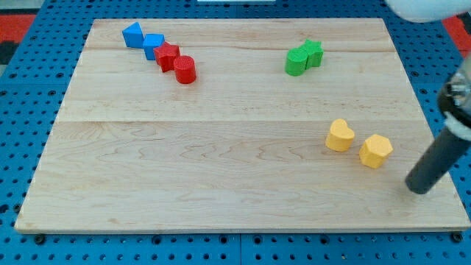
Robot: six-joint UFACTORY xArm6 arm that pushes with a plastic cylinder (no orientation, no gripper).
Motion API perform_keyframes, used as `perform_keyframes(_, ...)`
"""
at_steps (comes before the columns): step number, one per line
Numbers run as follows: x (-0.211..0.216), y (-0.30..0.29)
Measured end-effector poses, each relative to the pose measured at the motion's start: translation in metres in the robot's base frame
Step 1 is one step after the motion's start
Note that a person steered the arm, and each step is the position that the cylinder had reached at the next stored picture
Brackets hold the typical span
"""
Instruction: Push the hexagon into the heart
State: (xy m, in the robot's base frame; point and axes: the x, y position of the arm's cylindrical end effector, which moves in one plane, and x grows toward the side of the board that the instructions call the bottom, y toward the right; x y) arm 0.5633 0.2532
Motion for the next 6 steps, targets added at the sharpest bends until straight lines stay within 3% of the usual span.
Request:
perform_keyframes(4,-0.046,-0.023)
perform_keyframes(6,-0.048,-0.056)
